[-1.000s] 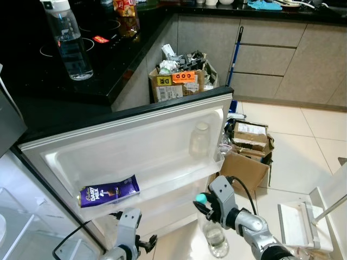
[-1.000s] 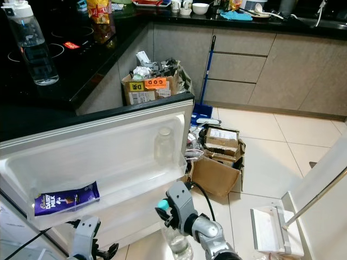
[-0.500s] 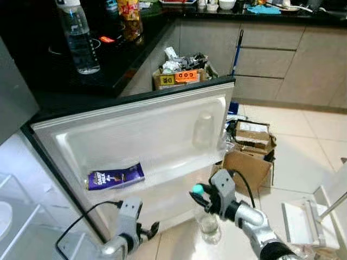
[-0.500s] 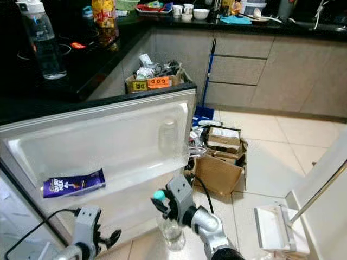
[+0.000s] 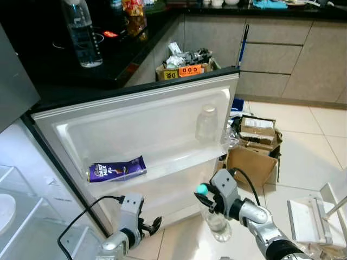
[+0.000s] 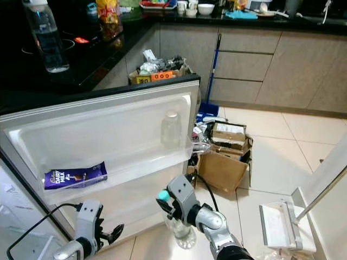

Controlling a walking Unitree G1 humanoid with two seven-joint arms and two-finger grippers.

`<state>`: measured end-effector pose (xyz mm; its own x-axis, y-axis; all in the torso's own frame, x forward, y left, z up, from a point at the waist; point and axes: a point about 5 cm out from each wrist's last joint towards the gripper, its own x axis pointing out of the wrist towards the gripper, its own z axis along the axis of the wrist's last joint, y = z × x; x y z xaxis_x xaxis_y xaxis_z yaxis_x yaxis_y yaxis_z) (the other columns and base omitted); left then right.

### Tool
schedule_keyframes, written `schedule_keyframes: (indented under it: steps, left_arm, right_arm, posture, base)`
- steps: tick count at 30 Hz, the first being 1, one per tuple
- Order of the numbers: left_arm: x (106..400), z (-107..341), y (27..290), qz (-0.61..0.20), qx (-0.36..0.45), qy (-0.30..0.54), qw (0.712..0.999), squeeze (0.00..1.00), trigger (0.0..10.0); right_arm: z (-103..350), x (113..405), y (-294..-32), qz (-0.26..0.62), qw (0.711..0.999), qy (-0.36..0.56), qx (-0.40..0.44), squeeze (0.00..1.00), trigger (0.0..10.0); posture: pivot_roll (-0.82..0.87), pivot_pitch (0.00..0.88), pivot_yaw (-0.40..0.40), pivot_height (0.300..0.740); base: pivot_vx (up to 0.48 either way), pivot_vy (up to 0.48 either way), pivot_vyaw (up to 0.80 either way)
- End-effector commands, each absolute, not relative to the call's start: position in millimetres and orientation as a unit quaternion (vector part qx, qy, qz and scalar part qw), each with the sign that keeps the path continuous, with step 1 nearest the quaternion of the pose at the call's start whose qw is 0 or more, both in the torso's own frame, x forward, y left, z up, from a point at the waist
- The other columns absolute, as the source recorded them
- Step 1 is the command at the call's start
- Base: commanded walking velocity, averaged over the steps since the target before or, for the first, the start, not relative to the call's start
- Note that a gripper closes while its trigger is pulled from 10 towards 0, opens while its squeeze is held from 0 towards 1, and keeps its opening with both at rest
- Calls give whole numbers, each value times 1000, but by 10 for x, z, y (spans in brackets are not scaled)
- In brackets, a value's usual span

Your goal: Restocking fridge

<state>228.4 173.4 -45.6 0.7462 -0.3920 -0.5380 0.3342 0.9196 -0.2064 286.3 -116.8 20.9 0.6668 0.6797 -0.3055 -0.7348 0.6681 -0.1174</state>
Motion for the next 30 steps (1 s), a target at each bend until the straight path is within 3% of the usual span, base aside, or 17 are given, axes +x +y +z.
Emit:
schedule_keyframes:
  steps: [1, 18, 30]
  left_arm:
    - [2167, -542, 1731, -191, -53, 323, 925, 0, 10000]
    - [2101, -563, 1793, -175, -77, 318, 929, 0, 10000]
    - [2287, -391, 1715, -223, -114, 254, 934, 0, 10000]
  right_arm:
    - [181, 2841, -1169, 387, 906, 126, -111, 0, 10000]
    - [413, 2977, -1204, 383, 916, 72, -96, 0, 10000]
    - [869, 3132, -1201, 408, 909, -19, -85, 0, 10000]
  posture:
    - [-40, 0, -10, 636]
    - [-38, 0, -11, 571]
    - [-39, 0, -14, 521]
  base:
    - [0, 0, 0]
    - [0, 0, 0]
    - [0, 0, 0]
